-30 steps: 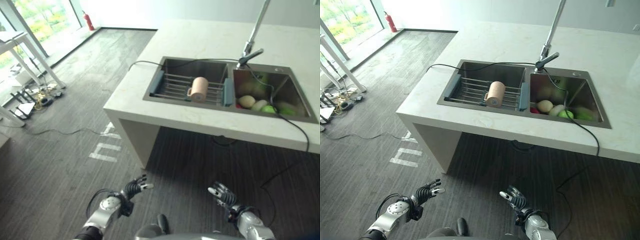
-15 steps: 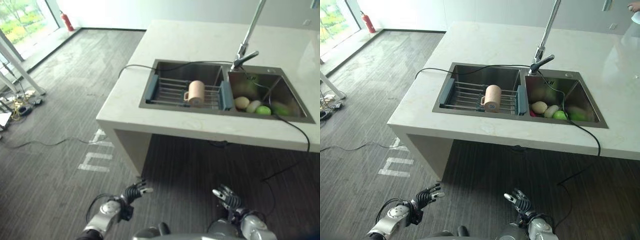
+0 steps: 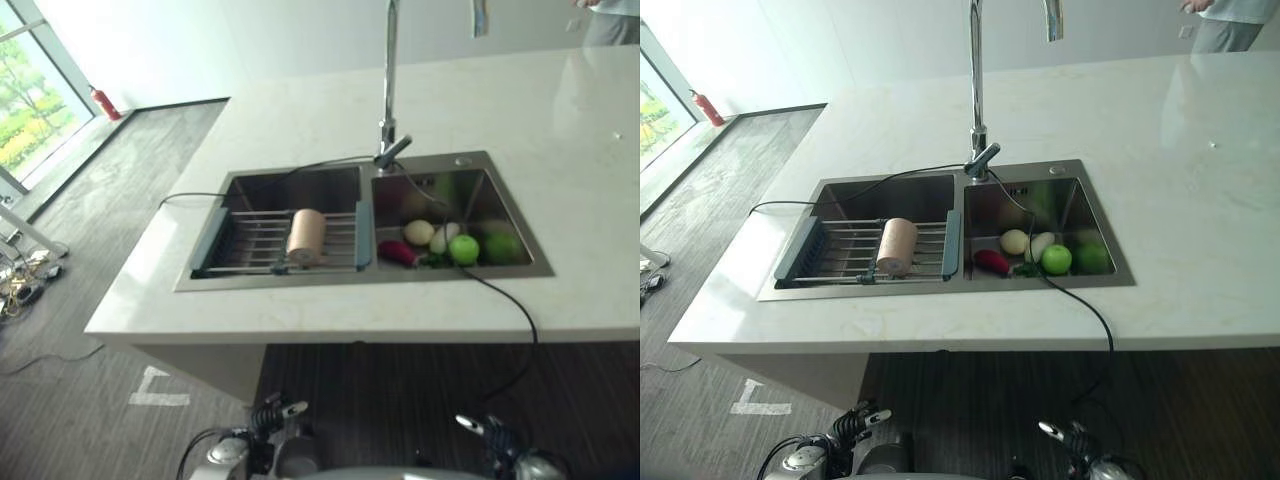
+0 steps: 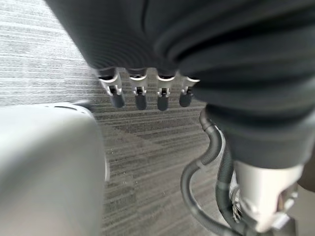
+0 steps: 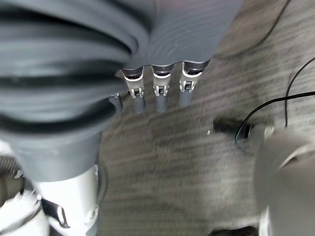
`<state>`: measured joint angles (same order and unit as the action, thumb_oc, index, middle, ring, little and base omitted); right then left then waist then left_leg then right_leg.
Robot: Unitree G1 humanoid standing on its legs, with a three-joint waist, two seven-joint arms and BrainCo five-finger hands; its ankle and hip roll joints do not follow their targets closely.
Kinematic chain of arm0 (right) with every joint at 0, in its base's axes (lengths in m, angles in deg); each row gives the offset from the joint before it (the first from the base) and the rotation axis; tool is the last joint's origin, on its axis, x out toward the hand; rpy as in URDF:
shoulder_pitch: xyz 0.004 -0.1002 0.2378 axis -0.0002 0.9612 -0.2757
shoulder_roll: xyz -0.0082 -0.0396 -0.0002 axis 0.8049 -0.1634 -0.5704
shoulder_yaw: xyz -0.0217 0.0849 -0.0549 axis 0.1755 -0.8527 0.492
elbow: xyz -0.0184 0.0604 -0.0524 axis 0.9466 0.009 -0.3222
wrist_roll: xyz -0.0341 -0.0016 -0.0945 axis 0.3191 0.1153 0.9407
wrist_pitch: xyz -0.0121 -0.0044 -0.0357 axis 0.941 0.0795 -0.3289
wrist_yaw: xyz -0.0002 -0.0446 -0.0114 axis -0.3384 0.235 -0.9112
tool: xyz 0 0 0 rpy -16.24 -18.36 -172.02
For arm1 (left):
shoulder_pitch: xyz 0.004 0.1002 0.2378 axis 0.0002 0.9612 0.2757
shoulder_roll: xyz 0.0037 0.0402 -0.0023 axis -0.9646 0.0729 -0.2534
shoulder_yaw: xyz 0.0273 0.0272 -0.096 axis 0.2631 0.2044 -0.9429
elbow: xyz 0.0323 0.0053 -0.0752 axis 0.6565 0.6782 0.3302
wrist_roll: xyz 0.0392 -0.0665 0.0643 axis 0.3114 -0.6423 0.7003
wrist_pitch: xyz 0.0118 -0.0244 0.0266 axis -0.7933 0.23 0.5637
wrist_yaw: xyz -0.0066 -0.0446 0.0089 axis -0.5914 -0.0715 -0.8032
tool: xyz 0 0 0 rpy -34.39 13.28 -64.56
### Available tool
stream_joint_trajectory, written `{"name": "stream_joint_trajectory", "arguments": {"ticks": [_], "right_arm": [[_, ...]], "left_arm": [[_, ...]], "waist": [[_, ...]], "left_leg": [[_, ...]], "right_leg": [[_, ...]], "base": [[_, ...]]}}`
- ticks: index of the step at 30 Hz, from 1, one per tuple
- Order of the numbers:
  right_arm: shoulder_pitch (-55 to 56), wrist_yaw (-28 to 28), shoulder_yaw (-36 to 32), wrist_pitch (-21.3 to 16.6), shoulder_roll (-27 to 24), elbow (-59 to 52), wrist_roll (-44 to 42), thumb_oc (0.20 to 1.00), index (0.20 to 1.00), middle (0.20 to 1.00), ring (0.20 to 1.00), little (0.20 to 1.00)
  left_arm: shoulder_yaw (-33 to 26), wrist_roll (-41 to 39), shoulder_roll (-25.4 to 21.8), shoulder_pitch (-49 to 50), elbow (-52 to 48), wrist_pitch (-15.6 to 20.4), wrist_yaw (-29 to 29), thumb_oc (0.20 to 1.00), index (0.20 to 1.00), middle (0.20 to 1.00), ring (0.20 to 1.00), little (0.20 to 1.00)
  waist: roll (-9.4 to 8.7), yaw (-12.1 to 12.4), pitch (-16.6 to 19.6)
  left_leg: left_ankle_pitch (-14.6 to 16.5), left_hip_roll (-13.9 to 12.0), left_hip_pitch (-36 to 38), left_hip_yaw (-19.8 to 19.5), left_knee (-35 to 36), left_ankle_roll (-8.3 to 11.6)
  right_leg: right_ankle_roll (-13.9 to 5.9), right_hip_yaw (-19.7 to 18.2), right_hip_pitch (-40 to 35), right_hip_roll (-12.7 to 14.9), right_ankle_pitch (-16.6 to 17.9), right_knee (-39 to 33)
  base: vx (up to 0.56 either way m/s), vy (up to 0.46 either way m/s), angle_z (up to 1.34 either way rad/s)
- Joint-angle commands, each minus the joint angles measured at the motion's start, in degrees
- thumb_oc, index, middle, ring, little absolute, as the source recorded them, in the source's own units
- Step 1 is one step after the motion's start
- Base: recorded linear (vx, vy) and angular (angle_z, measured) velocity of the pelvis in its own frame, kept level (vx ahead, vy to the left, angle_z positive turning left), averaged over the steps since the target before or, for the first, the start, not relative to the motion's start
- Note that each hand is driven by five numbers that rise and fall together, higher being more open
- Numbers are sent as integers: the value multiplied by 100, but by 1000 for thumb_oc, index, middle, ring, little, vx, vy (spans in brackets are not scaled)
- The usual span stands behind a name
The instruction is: Place the dishes in the dishwasher.
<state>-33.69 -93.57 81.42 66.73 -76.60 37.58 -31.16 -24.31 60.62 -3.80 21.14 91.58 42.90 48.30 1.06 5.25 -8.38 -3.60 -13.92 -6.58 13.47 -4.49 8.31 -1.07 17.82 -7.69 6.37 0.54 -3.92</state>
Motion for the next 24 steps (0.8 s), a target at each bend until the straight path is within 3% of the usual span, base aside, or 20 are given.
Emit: {"name": "stream_joint_trajectory", "arguments": {"ticks": [1,4,5,6,7,8,10,14,17,19,21,22,24], "right_arm": [[-242,117,-304,-277,150,17,-293,1000,1000,1000,1000,1000],[-166,115,-408,-257,245,123,-203,1000,1000,1000,1000,1000],[-122,246,-519,-249,285,366,130,1000,1000,1000,1000,1000],[-123,271,-578,-223,255,420,126,1000,1000,1000,1000,1000],[-141,341,-778,-121,131,558,-69,1000,1000,1000,1000,1000],[-157,329,-1020,-112,12,692,-66,1000,1000,1000,1000,1000],[-158,346,-1100,-81,-96,730,-42,1000,1000,1000,1000,1000],[-109,324,-1310,-108,-318,838,-347,1000,1000,1000,1000,1000],[-62,239,-1363,-112,-443,742,-370,1000,1000,1000,1000,1000],[-39,244,-1349,-95,-453,690,-374,1000,1000,1000,1000,1000],[3,239,-1308,-57,-485,639,-371,1000,1000,1000,1000,1000],[16,182,-1258,-86,-498,686,-333,1000,1000,1000,1000,1000],[62,331,-1131,188,-500,310,-370,1000,1000,1000,1000,1000]], "left_arm": [[-134,3,57,-253,474,-118,-174,1000,1000,1000,1000,1000],[-300,-253,171,-303,1036,-295,-333,1000,1000,1000,1000,1000],[-1095,-1318,176,-343,1841,-648,-636,1000,1000,1000,1000,1000],[-1350,-1520,109,-351,1998,-646,-655,1000,1000,1000,1000,1000],[-1959,-2061,-132,-317,2267,-648,-876,1000,1000,1000,1000,1000],[-2440,-2342,-400,-236,2509,-534,-1058,1000,1000,1000,1000,1000],[-2864,-2407,-760,-151,2694,-648,-979,1000,1000,1000,1000,1000],[-3637,-1796,-1670,38,3143,-970,-880,1000,1000,1000,1000,1000],[-3962,-1443,-2334,184,3296,-944,-945,1000,1000,1000,1000,1000],[-4034,-1297,-2517,226,3282,-884,-1071,1000,1000,1000,1000,1000],[-4215,-684,-3132,238,3147,-895,-1539,1000,1000,1000,1000,1000],[-4234,212,-3570,172,3126,-1053,-2487,1000,1000,1000,1000,1000],[-4356,121,-4028,355,2824,-594,-2753,1000,1000,1000,1000,1000]], "waist": [[38,119,-164],[61,83,-144],[149,44,-72],[170,32,-55],[225,18,-10],[273,31,26],[304,40,47],[373,68,120],[448,62,178],[466,66,189],[512,80,217],[540,88,234],[542,109,207]], "left_leg": [[68,212,634,215,166,-213],[190,308,870,196,336,-199],[148,485,1003,157,552,-277],[167,516,1043,149,573,-284],[232,593,1138,133,615,-301],[279,647,1188,104,644,-314],[303,688,1214,77,676,-324],[348,766,1254,7,745,-340],[363,824,1291,23,807,-369],[365,843,1296,18,817,-380],[359,871,1293,19,837,-393],[358,882,1288,23,840,-405],[355,900,1293,15,844,-405]], "right_leg": [[-560,445,265,508,-367,823],[-637,458,180,573,-437,854],[-676,435,236,658,-303,805],[-693,403,237,677,-294,786],[-753,326,243,754,-253,719],[-814,283,232,818,-208,637],[-853,250,230,856,-170,573],[-910,195,215,881,-162,504],[-927,183,208,883,-163,464],[-935,184,201,881,-158,448],[-951,189,172,850,-154,399],[-959,194,165,837,-151,388],[-978,204,143,840,-95,320]], "base": [[72,176,-10],[67,161,19],[18,208,32],[49,301,24],[69,184,-2],[66,162,-10],[37,60,-2],[39,36,-3],[21,48,-1],[4,16,1],[14,-1,8],[14,-17,9],[13,-36,2]]}}
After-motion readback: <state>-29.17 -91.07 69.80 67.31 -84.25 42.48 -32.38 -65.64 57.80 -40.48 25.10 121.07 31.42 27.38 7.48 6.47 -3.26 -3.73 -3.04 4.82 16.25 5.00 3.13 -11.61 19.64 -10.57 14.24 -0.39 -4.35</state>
